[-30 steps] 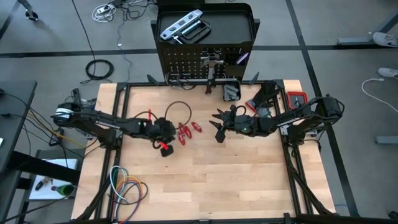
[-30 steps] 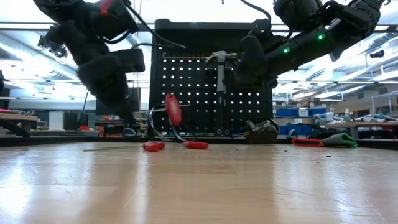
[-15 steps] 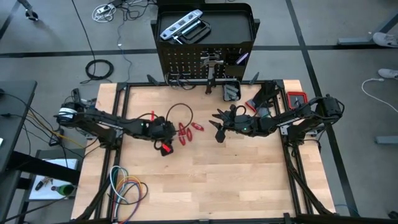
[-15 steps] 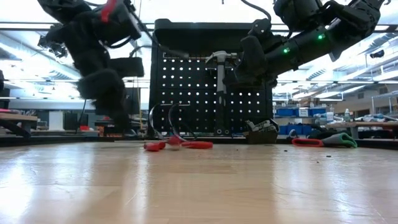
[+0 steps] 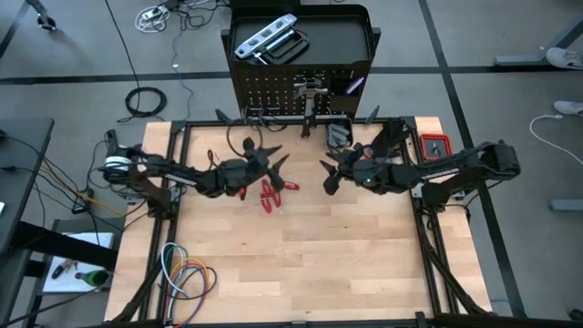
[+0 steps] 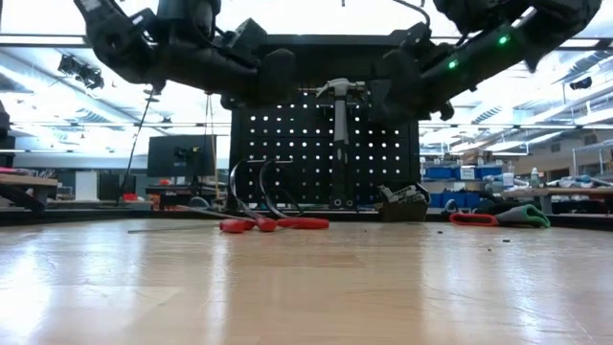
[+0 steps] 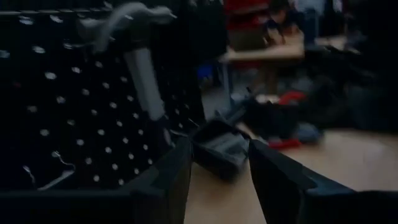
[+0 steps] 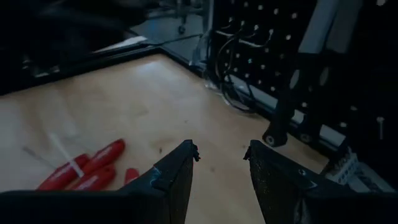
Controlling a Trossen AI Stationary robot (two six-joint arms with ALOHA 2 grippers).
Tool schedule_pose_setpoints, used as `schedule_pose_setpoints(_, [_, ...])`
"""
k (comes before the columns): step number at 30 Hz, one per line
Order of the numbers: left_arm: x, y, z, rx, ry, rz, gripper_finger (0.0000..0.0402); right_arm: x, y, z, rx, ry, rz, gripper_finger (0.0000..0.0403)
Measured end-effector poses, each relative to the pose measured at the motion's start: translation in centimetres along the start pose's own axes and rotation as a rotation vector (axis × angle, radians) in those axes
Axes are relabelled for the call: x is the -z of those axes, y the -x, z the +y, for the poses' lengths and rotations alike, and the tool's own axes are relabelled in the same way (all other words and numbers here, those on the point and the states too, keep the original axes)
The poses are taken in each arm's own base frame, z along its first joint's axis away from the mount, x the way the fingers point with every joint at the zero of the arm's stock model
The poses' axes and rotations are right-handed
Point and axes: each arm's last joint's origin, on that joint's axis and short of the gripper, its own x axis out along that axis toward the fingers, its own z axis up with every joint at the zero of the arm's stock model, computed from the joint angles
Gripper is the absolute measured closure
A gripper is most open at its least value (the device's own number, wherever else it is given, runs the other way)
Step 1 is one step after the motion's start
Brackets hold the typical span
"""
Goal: Hang tools onto peg board
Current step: Remove the front hammer from the peg board
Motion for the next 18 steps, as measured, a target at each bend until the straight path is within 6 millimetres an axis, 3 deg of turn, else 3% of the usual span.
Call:
schedule_pose_setpoints(8, [0.1,-0.3,0.0,-0.008,-0.061,-0.022,0.0239,0.3,0.4,0.3,-0.188,0.038,0.083,0.0241])
schedule_pose_setpoints(14, [-0.8,1.0,-0.6,0.008,-0.148,-0.042,0.0251,-0.4,-0.7,1.6,-0.325,0.050,-0.064,0.0241])
schedule_pose_setpoints(18, [-0.4,2.9,0.6,-0.042,-0.150,-0.047,0.0268,-0.1,-2.3,2.1,-0.269,0.057,-0.171,0.0242])
